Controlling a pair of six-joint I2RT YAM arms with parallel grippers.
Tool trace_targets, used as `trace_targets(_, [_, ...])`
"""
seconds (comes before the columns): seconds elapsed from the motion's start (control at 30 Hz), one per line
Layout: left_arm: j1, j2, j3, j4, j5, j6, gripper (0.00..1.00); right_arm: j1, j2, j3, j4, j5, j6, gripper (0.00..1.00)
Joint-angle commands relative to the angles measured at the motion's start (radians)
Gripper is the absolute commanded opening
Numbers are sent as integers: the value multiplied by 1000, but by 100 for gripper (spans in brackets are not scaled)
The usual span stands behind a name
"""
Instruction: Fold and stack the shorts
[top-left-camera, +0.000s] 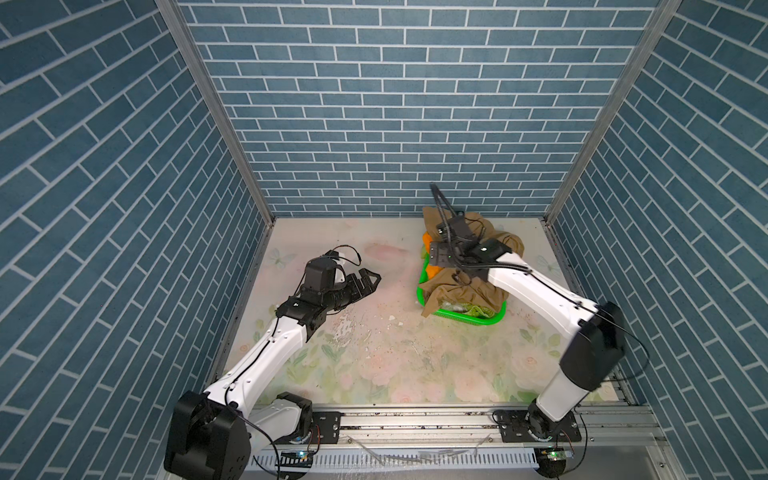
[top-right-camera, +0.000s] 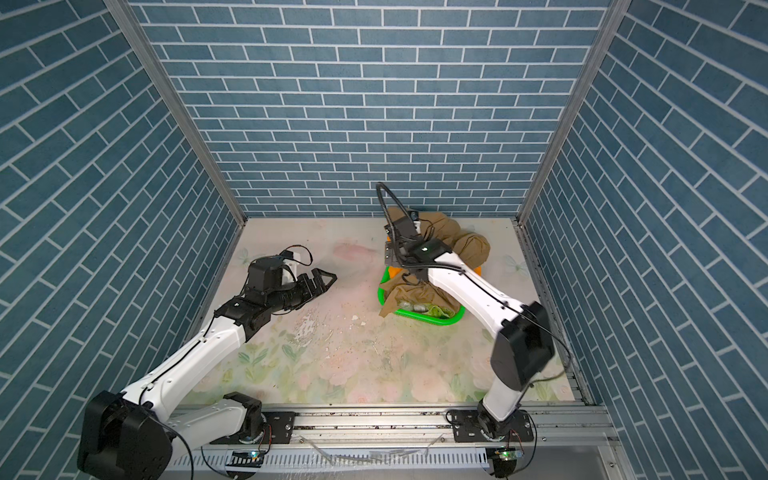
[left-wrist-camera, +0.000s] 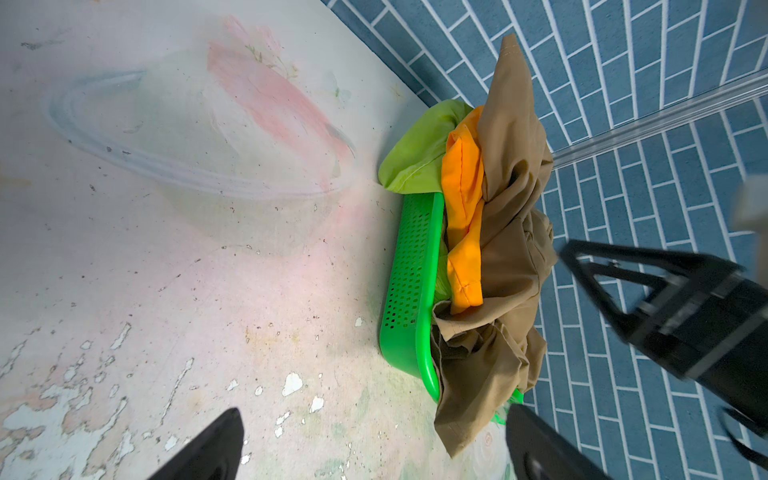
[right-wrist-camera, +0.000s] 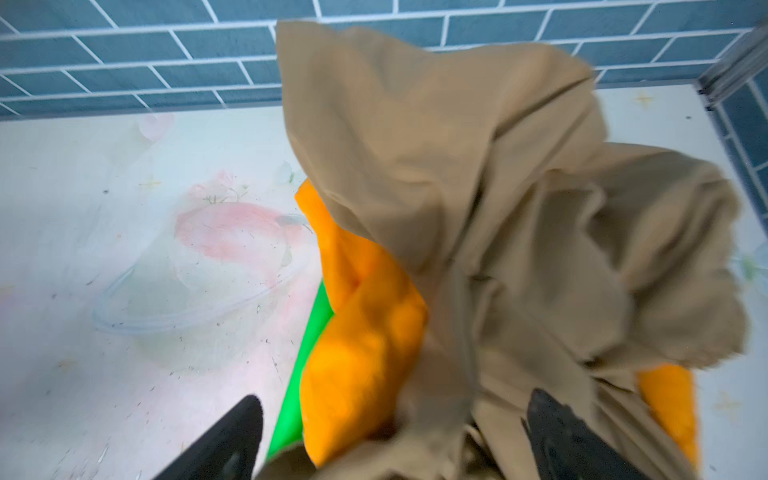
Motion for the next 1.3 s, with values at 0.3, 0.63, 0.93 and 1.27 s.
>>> trace_targets(0.3, [-8, 6, -7, 13, -16, -7, 100, -5, 550, 543, -391, 157, 27, 88])
trace_targets(0.63, [-84, 212, 108, 59, 2, -97, 100, -141, 312, 140, -163, 9, -227, 13])
trace_targets(0.93, [-181, 310, 246, 26, -55, -75, 100, -330, 108, -166, 107, 10, -657, 0])
trace_targets(1.27, [-367, 289, 253, 11, -221, -6, 99, -432, 161, -136, 246, 17, -852, 0])
